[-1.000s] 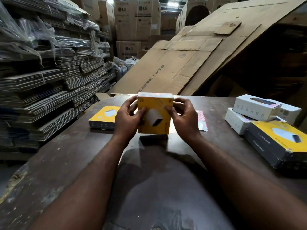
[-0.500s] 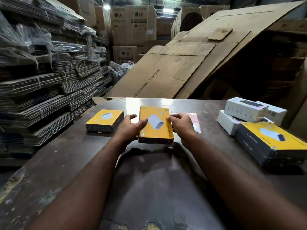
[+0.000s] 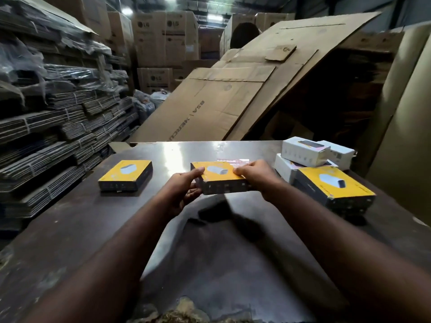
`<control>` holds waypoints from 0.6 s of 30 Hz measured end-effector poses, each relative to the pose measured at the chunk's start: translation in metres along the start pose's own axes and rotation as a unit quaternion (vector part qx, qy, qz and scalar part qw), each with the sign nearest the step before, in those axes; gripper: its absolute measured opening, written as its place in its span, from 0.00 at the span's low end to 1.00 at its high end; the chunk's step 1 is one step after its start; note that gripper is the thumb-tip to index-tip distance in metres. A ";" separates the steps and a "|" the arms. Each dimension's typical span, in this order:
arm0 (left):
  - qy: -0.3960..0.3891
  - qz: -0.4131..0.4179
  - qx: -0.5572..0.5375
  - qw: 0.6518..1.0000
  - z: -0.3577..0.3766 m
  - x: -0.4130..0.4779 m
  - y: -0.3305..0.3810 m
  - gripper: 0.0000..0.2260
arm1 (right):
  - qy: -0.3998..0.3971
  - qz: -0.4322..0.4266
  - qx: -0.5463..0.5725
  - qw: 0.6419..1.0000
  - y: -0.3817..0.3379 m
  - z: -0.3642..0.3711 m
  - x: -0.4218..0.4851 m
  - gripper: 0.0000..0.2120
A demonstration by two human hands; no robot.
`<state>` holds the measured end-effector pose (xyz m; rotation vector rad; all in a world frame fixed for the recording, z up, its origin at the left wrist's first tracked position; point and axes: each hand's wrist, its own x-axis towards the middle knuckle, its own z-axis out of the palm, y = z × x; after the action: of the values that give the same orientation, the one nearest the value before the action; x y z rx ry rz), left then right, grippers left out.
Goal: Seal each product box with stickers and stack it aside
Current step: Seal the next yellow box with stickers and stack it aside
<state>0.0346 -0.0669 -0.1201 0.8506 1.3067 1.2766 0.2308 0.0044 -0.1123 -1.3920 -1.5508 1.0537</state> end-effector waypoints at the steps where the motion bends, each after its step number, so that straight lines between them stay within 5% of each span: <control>1: -0.004 0.000 -0.004 1.000 0.008 -0.002 0.004 0.09 | 0.005 -0.008 -0.029 1.000 -0.006 -0.010 -0.004 0.08; 13: -0.073 0.023 -0.009 0.997 0.151 -0.027 0.030 0.10 | 0.170 -0.013 -0.137 0.976 -0.024 -0.151 -0.037 0.14; 18: -0.108 0.012 -0.020 0.994 0.199 -0.026 0.016 0.20 | 0.196 0.023 -0.128 0.972 -0.007 -0.195 -0.046 0.13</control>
<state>0.2291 -0.0478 -0.0705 0.9509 1.0978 1.1906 0.4150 -0.0272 -0.0389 -1.7005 -1.3955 0.5684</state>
